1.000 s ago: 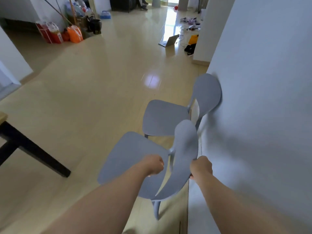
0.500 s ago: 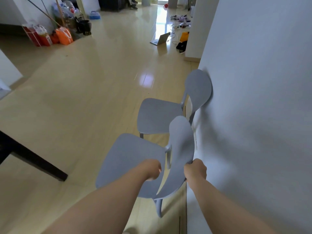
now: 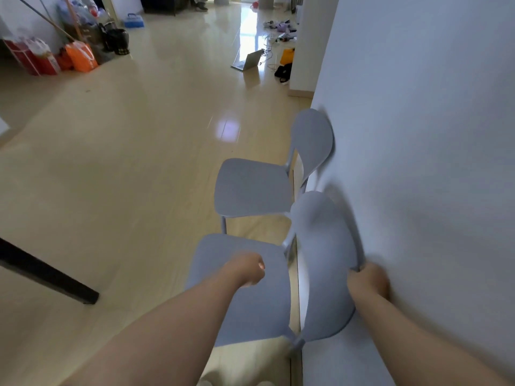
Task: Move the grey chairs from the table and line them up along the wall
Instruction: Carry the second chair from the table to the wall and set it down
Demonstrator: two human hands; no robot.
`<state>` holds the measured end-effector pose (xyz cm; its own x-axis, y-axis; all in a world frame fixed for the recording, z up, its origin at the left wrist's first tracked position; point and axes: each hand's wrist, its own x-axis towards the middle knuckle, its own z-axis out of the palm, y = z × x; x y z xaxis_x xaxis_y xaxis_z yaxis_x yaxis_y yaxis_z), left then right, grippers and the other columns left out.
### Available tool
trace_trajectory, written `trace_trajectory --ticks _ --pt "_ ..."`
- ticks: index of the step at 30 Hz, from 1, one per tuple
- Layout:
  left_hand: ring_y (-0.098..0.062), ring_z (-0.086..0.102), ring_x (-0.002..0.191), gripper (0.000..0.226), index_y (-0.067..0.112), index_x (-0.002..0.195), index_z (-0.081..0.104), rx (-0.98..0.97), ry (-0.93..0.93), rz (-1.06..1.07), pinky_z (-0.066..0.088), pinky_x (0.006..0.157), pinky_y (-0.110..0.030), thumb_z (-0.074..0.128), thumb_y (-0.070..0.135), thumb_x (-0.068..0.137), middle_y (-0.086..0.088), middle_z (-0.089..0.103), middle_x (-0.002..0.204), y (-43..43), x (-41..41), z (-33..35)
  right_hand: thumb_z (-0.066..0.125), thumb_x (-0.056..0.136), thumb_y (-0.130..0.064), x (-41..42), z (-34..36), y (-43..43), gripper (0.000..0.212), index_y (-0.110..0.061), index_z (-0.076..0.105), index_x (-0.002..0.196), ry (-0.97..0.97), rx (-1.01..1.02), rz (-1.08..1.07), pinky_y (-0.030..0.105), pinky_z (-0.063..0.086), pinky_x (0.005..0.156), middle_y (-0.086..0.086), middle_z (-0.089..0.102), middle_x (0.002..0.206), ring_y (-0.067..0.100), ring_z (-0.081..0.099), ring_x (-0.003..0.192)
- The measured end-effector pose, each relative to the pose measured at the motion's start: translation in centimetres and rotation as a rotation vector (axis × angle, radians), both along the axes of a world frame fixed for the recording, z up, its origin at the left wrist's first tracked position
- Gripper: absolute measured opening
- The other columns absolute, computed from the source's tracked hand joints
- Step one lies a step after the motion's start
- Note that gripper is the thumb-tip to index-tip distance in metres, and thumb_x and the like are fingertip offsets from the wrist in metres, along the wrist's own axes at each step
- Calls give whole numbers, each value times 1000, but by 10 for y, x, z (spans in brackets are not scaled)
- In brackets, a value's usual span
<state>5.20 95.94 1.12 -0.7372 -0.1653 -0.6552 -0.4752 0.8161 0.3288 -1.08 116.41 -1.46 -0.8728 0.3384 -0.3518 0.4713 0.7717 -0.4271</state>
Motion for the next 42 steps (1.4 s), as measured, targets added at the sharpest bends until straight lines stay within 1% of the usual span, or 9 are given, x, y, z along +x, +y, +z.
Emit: trace_trajectory --ticks 5,11,20,28,31,34,39,41,42 --pt "-24 46 133 39 13 137 50 16 -1 -51 36 109 -30 39 15 100 -6 50 144 14 -3 -3 49 95 -16 15 -1 6 31 5 61 114 0 12 -47 42 50 89 27 62 122 40 61 111" --pt "-24 48 131 38 14 134 53 7 -8 -109 37 109 -33 42 17 98 -5 52 142 26 -3 -11 53 88 -10 24 -1 11 39 7 58 123 -187 -8 -8 45 55 91 25 61 125 41 61 113" --pt "-25 47 132 38 12 135 52 35 7 -83 37 108 -32 40 16 99 -7 51 143 17 8 -8 52 92 -14 36 -2 11 40 7 55 126 -195 73 -35 42 52 94 24 59 129 39 59 118" --pt "-26 48 131 38 10 135 53 32 24 -79 38 107 -31 39 16 100 -8 52 142 -8 26 -5 48 92 -5 49 14 -1 39 7 52 128 -134 124 -100 41 47 99 24 55 135 39 55 123" --pt "-25 47 132 38 10 135 53 32 31 -90 37 108 -31 39 17 100 -7 52 142 -20 39 -6 47 91 -12 65 17 -19 44 -2 42 134 -38 221 30 41 39 104 19 43 142 37 45 129" --pt "-25 47 132 37 11 134 53 30 21 -97 37 109 -31 40 17 100 -6 52 143 -31 56 -7 46 91 -22 82 15 -43 43 -14 44 133 -17 300 220 37 32 108 11 37 145 30 37 135" --pt "-25 48 131 37 11 133 54 44 47 -16 38 107 -31 39 17 100 -6 52 142 -52 88 -6 42 90 -20 109 -4 -84 28 -15 57 113 -135 157 360 36 40 99 9 55 129 32 50 122" --pt "-25 56 110 31 8 121 61 104 77 66 45 95 -31 40 13 99 -14 60 125 -60 107 -5 40 88 -15 122 -10 -100 15 -14 54 91 -176 86 399 34 43 85 7 60 104 31 55 103" --pt "-22 54 94 24 12 103 64 128 89 98 46 82 -30 40 11 97 -18 60 108 -62 115 -5 40 86 -12 128 -11 -105 13 -15 49 77 -191 64 427 31 40 74 4 54 85 29 51 88"
